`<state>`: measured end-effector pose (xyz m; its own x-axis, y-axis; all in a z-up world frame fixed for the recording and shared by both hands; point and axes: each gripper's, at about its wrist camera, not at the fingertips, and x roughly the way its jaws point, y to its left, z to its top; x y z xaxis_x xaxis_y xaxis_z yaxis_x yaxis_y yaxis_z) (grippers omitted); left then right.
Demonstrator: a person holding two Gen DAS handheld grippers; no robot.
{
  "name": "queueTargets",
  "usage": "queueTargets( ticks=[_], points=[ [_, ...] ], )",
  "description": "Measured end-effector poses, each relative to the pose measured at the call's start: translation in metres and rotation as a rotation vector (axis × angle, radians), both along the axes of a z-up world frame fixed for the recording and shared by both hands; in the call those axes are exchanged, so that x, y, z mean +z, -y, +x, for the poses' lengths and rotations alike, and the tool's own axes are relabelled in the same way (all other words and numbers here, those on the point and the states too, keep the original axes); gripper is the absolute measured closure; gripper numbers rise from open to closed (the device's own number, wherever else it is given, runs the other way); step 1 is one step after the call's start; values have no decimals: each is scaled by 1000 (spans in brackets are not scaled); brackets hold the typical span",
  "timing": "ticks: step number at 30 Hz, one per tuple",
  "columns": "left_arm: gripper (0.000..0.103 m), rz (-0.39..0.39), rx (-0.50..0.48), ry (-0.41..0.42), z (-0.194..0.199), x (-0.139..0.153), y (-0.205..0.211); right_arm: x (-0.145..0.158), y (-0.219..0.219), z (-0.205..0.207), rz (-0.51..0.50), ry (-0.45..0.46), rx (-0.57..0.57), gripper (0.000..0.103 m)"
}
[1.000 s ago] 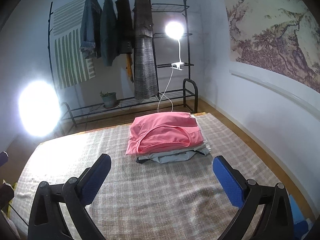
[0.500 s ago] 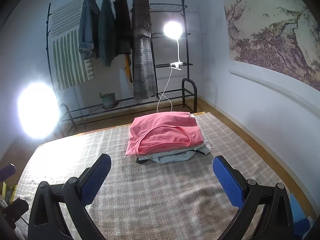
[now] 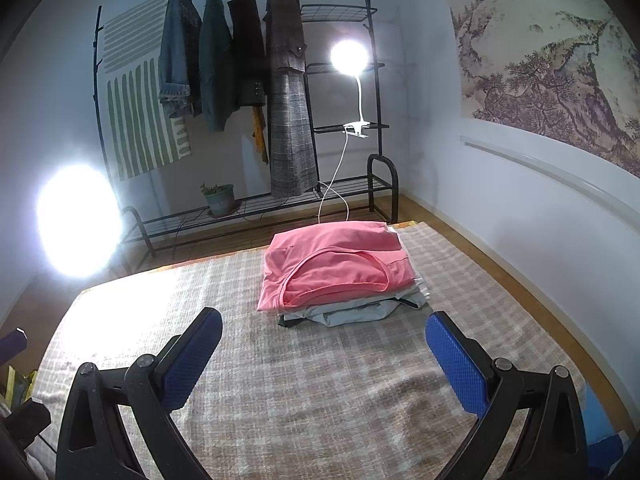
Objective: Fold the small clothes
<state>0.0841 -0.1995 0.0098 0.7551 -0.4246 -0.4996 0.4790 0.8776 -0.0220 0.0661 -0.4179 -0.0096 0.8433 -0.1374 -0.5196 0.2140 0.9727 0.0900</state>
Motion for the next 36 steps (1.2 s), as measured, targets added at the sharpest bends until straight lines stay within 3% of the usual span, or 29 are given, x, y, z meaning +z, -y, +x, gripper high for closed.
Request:
queueTargets(
  ticks=[36],
  points=[
    [0,-1,-2,2,-1,0,1,-1,-4,-5,15,-8,-12,0]
  ],
)
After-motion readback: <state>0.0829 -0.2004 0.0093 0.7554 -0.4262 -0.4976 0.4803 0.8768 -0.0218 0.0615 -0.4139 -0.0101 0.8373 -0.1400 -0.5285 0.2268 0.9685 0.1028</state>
